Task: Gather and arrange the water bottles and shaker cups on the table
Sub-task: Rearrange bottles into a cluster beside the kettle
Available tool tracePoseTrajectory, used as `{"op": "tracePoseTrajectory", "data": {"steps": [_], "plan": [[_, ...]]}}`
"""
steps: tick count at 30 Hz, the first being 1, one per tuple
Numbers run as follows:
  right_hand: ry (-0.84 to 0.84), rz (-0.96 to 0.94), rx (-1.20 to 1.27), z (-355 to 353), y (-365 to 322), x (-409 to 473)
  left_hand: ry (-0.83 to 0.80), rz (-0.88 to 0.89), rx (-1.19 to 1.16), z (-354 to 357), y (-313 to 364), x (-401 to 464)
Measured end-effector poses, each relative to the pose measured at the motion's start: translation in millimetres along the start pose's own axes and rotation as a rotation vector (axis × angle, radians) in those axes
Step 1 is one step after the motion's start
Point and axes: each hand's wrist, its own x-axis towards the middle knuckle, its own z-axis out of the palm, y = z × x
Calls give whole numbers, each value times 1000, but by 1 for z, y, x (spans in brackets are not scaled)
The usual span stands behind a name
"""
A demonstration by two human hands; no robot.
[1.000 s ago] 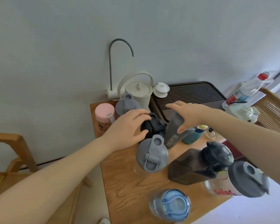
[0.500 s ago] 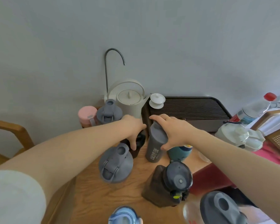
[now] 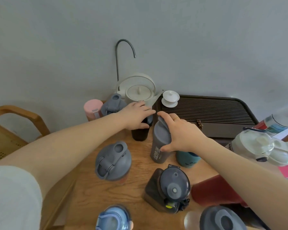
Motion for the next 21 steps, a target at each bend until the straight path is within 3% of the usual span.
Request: {"op": "tracePoseTrajectory", "data": {"steps": [3, 11, 21], "plan": [[42, -13, -14, 1, -2, 3, 40, -34, -337, -6, 2, -54], [26, -82, 11, 2, -37, 20, -54, -163, -345, 23, 18, -152], [-181, 15, 43, -17, -86, 30, 80, -317, -471, 46, -12, -154]]}}
